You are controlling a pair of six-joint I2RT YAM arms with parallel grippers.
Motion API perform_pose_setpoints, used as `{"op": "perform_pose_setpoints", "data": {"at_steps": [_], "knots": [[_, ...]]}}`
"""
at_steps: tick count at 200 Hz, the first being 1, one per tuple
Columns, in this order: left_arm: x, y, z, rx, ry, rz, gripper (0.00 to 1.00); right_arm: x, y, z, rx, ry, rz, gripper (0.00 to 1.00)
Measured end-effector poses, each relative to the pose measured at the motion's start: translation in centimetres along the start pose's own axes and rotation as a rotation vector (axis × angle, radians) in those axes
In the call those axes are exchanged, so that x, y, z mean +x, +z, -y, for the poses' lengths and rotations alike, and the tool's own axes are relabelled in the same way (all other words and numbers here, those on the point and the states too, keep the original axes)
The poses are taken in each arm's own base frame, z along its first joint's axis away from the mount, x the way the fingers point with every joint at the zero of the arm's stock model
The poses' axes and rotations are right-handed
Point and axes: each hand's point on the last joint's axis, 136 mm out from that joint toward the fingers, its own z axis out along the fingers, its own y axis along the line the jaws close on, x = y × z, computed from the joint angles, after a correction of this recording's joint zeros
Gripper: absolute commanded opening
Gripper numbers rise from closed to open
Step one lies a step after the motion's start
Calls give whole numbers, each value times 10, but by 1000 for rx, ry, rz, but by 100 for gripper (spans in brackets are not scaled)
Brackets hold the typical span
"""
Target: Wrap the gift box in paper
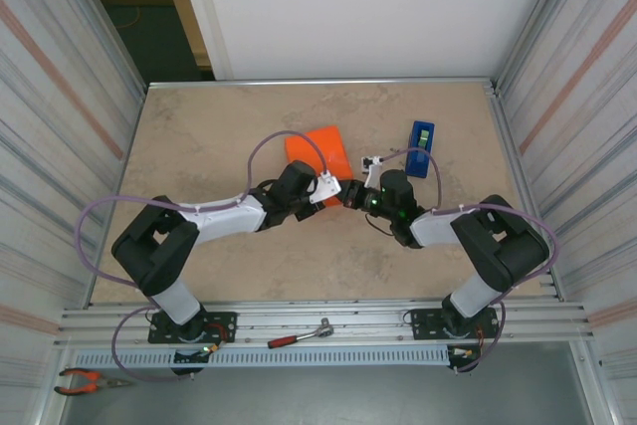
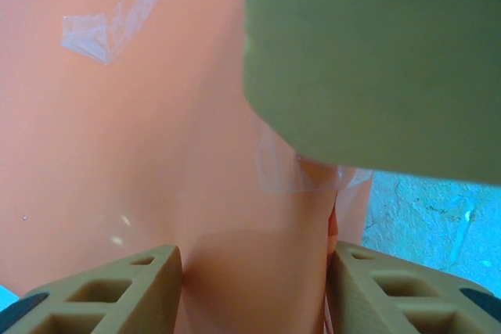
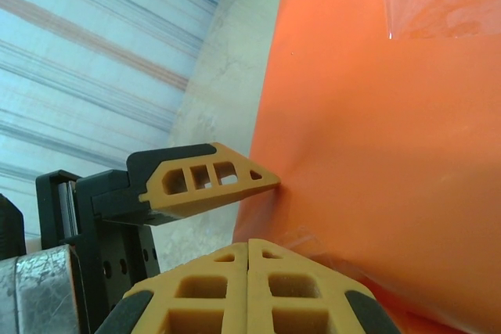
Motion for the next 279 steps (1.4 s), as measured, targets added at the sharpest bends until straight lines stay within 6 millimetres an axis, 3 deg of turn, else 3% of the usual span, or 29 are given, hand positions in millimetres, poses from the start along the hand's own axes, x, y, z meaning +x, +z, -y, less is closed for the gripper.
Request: {"op": "perform_pose_setpoints", "data": {"at_steps": [91,149,169,204,227,279], "knots": [[0,0,0,1,-4,1,51,5,21,17,34,20,-35,0],[-1,-6,-5,4,-41,23,54,6,23,20,38,28,-55,0],[-5,-20,-17,-8,-96,61,55,7,23,20,52,34,-67,0],[-19,-47,-60,-77,-239,174,57,4,19,14,73,19,-85,0],[-18,-55,-81,-108,-315,208,57,-2,18,6,75,2,-87,0],[-14,-55,-87,-113,-373,212,58,-4,20,5,98,-14,-111,0]]}}
